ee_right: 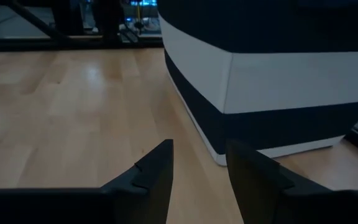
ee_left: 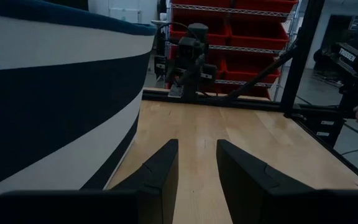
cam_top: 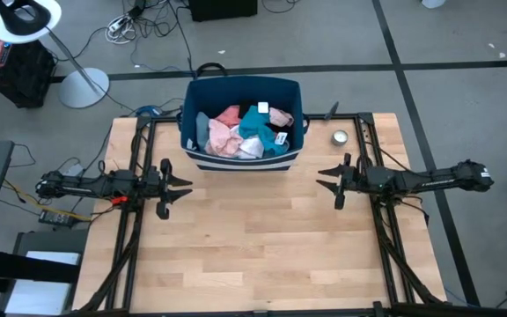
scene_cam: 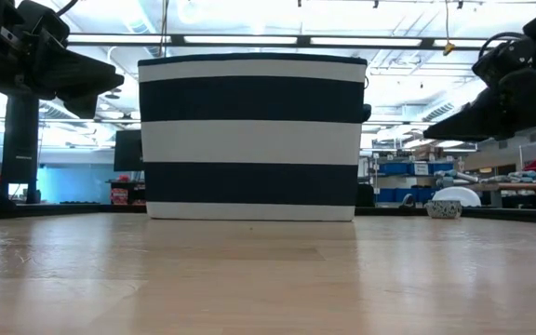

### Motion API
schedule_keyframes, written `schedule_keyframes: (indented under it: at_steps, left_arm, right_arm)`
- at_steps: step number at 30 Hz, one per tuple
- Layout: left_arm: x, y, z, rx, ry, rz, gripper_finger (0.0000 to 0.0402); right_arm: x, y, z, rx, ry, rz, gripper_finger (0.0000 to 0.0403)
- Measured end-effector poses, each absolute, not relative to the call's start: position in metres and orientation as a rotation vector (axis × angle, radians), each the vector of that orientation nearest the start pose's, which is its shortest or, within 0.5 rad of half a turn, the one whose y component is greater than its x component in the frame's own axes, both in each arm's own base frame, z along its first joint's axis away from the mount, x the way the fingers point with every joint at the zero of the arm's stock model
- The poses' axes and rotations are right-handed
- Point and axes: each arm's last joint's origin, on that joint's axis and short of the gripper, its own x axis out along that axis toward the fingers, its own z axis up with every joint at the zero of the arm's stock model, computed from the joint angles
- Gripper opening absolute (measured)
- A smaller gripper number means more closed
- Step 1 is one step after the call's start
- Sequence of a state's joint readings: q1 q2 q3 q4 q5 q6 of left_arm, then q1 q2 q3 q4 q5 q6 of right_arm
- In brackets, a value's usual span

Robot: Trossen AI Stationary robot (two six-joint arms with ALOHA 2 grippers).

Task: Sort clothes
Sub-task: Return to Home Position

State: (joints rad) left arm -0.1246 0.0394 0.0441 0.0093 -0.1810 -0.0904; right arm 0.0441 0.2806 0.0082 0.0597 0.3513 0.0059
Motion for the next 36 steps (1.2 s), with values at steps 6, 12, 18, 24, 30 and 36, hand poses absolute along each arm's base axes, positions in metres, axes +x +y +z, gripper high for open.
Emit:
schedule_keyframes:
  at_steps: [6, 12, 18, 24, 30, 36]
  left_arm:
    - [0.097, -0.0069, 0.1764, -0.093, -0.017, 0.056, 0.0115]
    - [0.097, -0.0069, 0.1764, -0.093, -0.017, 0.057, 0.0115]
    - [0.097, -0.0068, 0.1765, -0.093, -0.017, 0.057, 0.0115]
    - [0.097, -0.0068, 0.1764, -0.092, -0.017, 0.061, 0.0115]
    - [0.097, -0.0068, 0.1764, -0.092, -0.017, 0.06, 0.0115]
    - [0.097, -0.0068, 0.1765, -0.092, -0.017, 0.06, 0.0115]
  right_arm:
    - [0.1119, -0.005, 0.1482, -0.037, 0.211, -0.304, 0.0148]
    - [0.1122, -0.0049, 0.1495, -0.034, 0.197, -0.304, 0.0148]
    - [0.1122, -0.0049, 0.1498, -0.034, 0.194, -0.304, 0.0148]
    - [0.1123, -0.0049, 0.1499, -0.033, 0.192, -0.303, 0.0148]
    - [0.1123, -0.0049, 0.1499, -0.033, 0.192, -0.303, 0.0148]
    - [0.1123, -0.0049, 0.15, -0.033, 0.191, -0.303, 0.0148]
